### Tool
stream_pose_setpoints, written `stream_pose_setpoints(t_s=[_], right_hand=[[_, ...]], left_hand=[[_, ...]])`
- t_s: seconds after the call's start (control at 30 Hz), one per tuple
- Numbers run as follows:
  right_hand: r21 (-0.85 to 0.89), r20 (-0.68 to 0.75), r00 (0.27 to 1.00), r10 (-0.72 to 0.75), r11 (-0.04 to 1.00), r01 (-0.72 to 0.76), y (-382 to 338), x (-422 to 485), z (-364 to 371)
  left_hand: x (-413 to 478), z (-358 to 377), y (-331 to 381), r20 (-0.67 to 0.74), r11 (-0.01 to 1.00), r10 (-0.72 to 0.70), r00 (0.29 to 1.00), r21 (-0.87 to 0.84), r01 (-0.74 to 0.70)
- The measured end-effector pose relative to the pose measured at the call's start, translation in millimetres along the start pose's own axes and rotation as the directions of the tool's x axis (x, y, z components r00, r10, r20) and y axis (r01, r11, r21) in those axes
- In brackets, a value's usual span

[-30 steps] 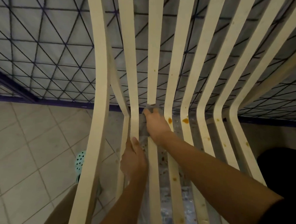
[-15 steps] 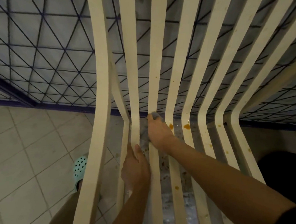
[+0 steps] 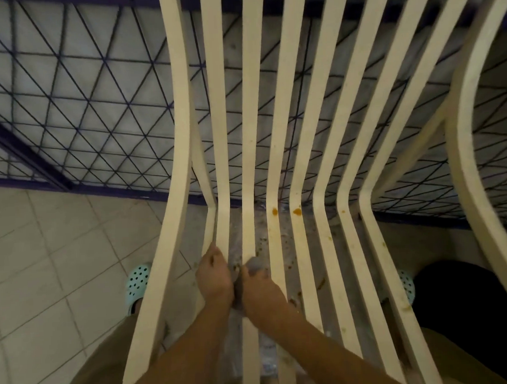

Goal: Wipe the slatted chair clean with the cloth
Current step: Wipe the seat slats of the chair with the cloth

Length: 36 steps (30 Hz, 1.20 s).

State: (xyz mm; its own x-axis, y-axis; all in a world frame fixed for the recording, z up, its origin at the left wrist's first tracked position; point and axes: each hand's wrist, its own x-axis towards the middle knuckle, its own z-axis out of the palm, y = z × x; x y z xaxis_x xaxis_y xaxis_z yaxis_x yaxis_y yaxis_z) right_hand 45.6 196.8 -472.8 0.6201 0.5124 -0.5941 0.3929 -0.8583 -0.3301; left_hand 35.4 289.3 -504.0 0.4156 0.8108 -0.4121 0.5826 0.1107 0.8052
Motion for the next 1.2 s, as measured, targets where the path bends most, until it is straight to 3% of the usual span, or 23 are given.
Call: stream_pose_setpoints(t_s=[0.17,0.3,0.43,0.57,0.67,0.73,0.83,0.9,1.0,1.13,1.2], right_hand=[[0.119,-0.049,0.999,0.007,0.993,-0.001,-8.0,-90.9,35.0],[0.141,0.036,0.999,0.001,0.99,-0.006,-9.3,-140.7,55.7],[0.454,0.094,0.995,0.014,0.889,-0.056,-3.3,-161.7,60.4],[0.765,-0.102,0.995,0.016,0.641,0.068,14.4,-183.6,36.2],[0.962,-0.095,0.992,0.079,0.265,0.07,39.1,-192.8,26.0],[0.998,-0.056,0.991,0.125,0.043,0.051,46.5,-198.0,23.1],[0.988,-0.015,0.993,0.12,-0.151,0.033,49.8,-204.2,23.5],[0.987,-0.017,0.994,0.104,-0.158,0.033,49.0,-206.9,26.2],[0.984,-0.054,0.994,0.098,-0.166,0.07,47.2,-210.3,24.7],[0.979,-0.081,0.975,0.206,-0.166,0.117,47.8,-215.1,22.1],[0.986,-0.093,0.966,0.242,-0.112,0.123,50.8,-213.9,21.8]], left_hand=[[-61.8,-35.5,-16.1,-0.019,0.995,0.051,0.998,-0.081,-0.053],[-110.7,-65.5,-30.0,-0.004,0.982,0.061,0.998,-0.178,-0.06],[-150.1,-91.3,-39.4,0.058,0.971,0.116,0.992,-0.216,-0.101],[-167.1,-99.7,-51.5,0.226,0.972,0.139,0.964,-0.219,-0.089],[-168.2,-104.3,-58.2,0.292,0.973,-0.053,0.955,-0.202,0.116],[-177.6,-104.3,-55.8,0.414,0.913,-0.236,0.879,-0.216,0.347],[-201.1,-102.8,-42.6,0.662,0.887,-0.217,0.717,-0.173,0.428],[-210.7,-101.2,-35.1,0.686,0.894,-0.181,0.705,-0.184,0.409],[-213.4,-102.7,-33.9,0.611,0.942,-0.083,0.788,-0.209,0.262],[-208.7,-110.4,-37.0,0.494,0.926,0.019,0.869,-0.337,0.171],[-204.2,-115.6,-32.4,0.44,0.934,0.099,0.892,-0.35,0.07]])
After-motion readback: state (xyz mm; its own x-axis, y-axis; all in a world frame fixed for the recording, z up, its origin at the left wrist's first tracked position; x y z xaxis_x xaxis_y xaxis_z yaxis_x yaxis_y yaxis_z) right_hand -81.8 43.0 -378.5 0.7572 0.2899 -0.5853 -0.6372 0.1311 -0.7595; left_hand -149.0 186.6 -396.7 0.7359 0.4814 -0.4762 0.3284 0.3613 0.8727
